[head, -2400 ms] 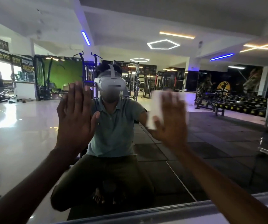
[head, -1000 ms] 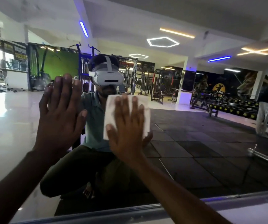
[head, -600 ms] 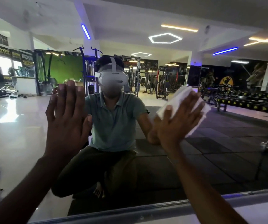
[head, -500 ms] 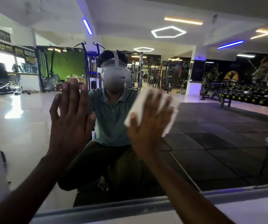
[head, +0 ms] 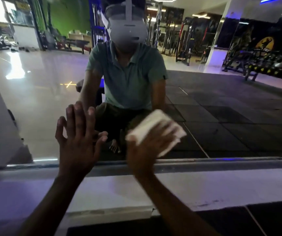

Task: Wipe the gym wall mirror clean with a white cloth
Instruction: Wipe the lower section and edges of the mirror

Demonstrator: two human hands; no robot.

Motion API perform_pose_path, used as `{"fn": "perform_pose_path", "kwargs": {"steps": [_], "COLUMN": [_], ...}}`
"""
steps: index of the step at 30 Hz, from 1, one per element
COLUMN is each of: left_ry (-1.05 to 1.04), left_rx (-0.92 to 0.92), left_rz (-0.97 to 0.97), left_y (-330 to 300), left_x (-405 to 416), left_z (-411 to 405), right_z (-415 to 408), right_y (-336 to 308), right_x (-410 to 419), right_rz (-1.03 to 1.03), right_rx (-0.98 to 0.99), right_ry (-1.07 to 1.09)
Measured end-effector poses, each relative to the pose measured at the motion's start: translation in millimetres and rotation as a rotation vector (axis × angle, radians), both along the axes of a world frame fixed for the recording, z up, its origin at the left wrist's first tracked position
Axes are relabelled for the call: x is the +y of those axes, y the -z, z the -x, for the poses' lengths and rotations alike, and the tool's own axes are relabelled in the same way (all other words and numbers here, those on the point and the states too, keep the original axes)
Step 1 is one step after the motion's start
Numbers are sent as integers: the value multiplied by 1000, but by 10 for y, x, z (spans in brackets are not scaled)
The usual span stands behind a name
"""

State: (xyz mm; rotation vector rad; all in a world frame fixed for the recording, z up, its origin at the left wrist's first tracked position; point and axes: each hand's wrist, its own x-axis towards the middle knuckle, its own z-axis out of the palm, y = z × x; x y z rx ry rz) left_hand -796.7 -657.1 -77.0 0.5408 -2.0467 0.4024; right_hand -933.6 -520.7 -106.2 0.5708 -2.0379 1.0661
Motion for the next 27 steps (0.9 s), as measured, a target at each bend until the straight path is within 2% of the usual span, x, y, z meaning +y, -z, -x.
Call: {"fn": "perform_pose_path", "kwargs": {"steps": [3, 6, 8, 10, 12, 14, 17, 19, 23, 27], "left_ry": [24, 30, 36, 38, 39, 47, 60, 49, 15, -5], "left_rx": [-30, -28, -13, -1, 13, 16, 9, -8, -36, -41], "left_rz": [65, 89, 68, 66, 60, 46, 28, 41, 27, 11], "left_y": [33, 50, 76, 84, 82, 82, 82, 69, 60, 67], "left_x": [-124, -177, -156, -137, -124, -105, -75, -64, -4, 59], "left_z": [-77, -119, -84, -57, -35, -23, -35, -67, -95, -90], "right_z": [-246, 243, 693, 1036, 1068, 734, -43, -302, 240, 785], "right_y": [176, 290, 400, 449, 424, 344, 322, 355, 416, 373], "right_x": [-244, 278, 800, 1159, 1053, 580, -140, -313, 170, 616], "right_rz": [-259, -307, -212, 26, 350, 513, 385, 291, 343, 494], "right_rx": [209, 335, 255, 72, -153, -319, -359, -350, -246, -316], "right_ry": [-87, -123, -15, 132, 213, 236, 180, 121, 197, 268]}}
